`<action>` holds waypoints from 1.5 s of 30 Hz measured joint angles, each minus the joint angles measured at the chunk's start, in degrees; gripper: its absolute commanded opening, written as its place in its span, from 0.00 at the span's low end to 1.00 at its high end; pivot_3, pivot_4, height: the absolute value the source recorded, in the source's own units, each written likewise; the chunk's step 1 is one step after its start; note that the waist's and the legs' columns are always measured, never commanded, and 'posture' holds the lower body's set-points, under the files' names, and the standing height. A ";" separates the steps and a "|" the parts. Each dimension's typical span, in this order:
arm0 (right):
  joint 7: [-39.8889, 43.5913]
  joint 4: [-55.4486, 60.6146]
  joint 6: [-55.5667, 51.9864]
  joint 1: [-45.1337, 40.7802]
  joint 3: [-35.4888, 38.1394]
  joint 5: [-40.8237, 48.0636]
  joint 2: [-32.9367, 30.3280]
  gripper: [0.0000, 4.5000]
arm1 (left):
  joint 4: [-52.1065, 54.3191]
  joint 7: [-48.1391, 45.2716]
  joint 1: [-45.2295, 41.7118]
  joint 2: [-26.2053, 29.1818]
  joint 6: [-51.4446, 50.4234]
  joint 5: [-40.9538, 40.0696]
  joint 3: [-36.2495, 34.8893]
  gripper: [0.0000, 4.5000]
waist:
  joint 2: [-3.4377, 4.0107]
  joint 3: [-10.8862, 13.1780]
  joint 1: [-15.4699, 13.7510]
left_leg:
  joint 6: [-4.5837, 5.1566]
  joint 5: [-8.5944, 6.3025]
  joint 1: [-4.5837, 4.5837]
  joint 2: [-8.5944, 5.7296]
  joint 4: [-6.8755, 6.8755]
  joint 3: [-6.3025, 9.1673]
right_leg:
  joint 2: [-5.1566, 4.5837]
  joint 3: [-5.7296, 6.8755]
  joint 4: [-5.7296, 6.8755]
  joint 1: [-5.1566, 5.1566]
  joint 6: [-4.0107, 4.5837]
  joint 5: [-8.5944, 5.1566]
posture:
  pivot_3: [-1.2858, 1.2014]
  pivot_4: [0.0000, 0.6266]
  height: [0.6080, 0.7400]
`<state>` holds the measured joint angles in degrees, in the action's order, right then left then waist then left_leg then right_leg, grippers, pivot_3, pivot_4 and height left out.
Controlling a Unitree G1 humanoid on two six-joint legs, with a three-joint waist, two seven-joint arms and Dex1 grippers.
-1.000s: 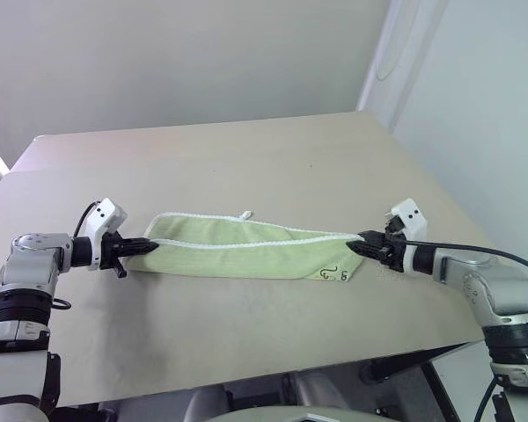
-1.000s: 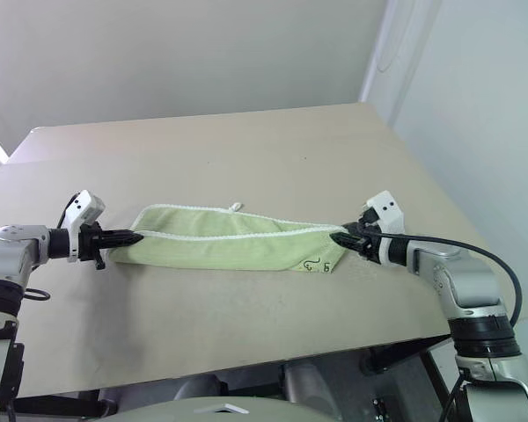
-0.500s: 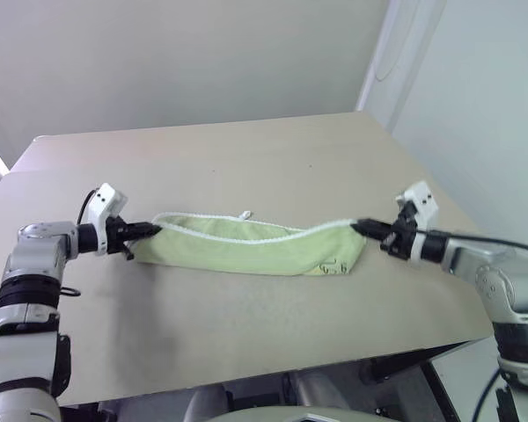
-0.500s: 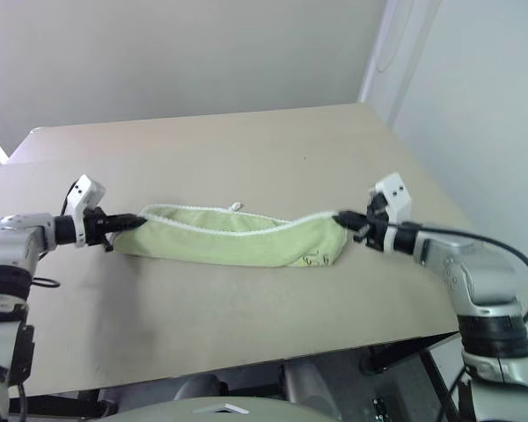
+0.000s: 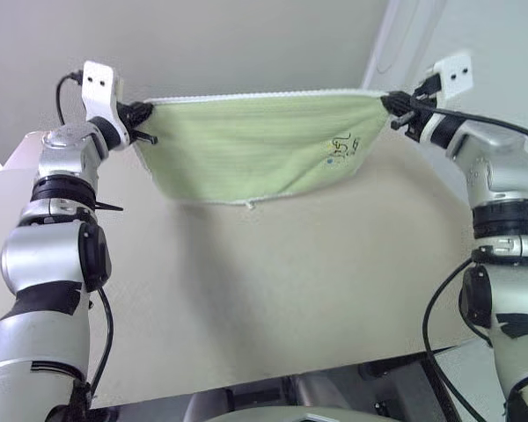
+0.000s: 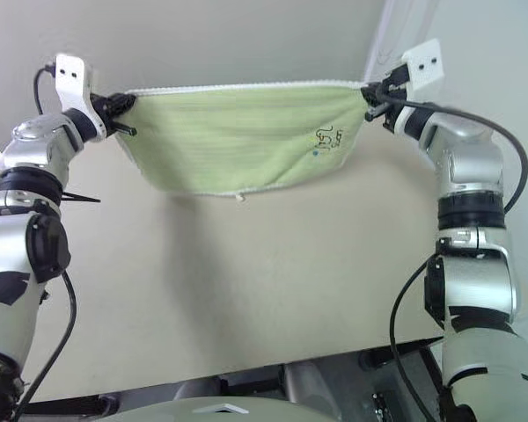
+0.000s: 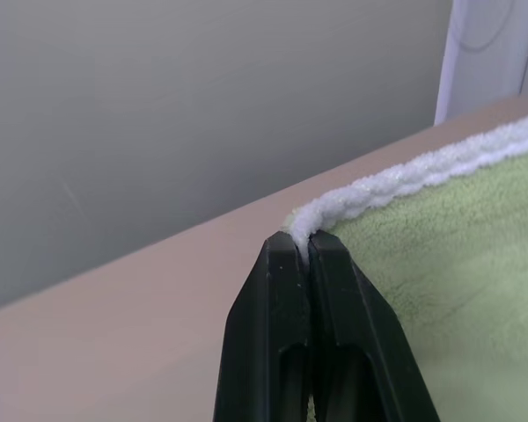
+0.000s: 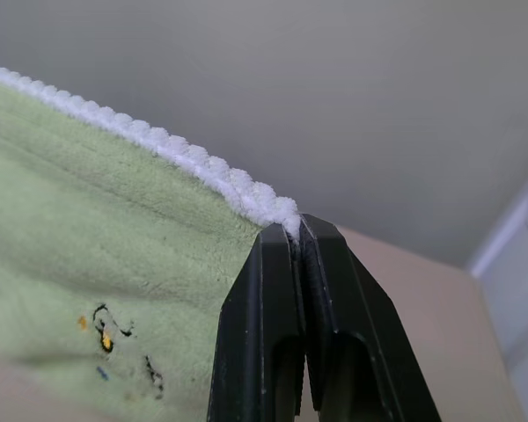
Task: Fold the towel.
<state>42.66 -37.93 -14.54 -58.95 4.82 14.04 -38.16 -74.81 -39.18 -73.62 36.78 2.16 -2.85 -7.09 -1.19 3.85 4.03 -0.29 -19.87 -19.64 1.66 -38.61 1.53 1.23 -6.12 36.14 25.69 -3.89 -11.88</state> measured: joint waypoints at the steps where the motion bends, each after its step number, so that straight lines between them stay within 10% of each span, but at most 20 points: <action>1: 2.20 0.71 0.26 0.83 0.11 0.39 -0.69 0.01 | -0.09 -3.04 0.01 1.18 1.25 1.33 1.51 0.00 | 0.00 0.00 -0.01 | 0.00 0.00 -0.12 -0.02 0.02 0.00 | -0.02 0.00 -0.01 0.10 0.00 0.00 | 0.52 0.00 0.79; 14: 16.31 46.24 -17.52 41.78 6.18 17.38 -8.56 0.01 | 12.21 -37.28 23.21 13.12 5.09 1.83 5.16 0.00 | 0.04 -0.03 0.00 | -0.02 0.02 -0.54 -0.08 -0.71 0.02 | 0.01 -0.03 0.93 0.31 -0.11 -0.22 | 0.52 0.00 0.79; 22: 18.92 59.93 -22.99 56.75 13.18 25.09 -12.93 0.01 | 40.41 -40.77 49.43 18.84 -6.20 -7.23 -0.99 0.00 | -0.08 0.03 0.11 | -0.03 0.02 1.24 0.11 -0.68 -0.01 | 0.15 -0.02 1.09 -0.95 0.31 -0.52 | 0.52 0.00 0.79; 32: 22.37 71.54 -21.97 79.08 17.02 24.86 -15.00 0.01 | 59.64 -40.49 74.47 26.14 -12.09 -11.93 -8.33 0.00 | -0.19 0.03 0.07 | -0.06 0.00 1.40 0.14 -0.55 -0.09 | 0.01 0.04 0.81 -1.01 0.34 -0.56 | 0.52 0.00 0.79; 45: 19.98 62.12 -17.65 68.33 8.98 18.49 -15.04 0.01 | 47.82 -37.14 58.60 20.85 -12.35 -10.74 -1.28 0.00 | -0.19 0.06 -0.04 | -0.07 -0.01 1.27 0.20 -0.38 0.01 | -0.48 1.00 -0.55 -1.21 0.13 -0.38 | 0.52 0.00 0.79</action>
<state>62.63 24.19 -32.19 9.38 13.80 32.53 -53.19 -26.98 -76.32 -15.02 57.62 -10.19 -13.59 -8.37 -1.38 3.91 3.99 -0.37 -19.87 -18.37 1.85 -39.00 1.54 0.76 -5.12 35.58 24.49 -3.76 -12.26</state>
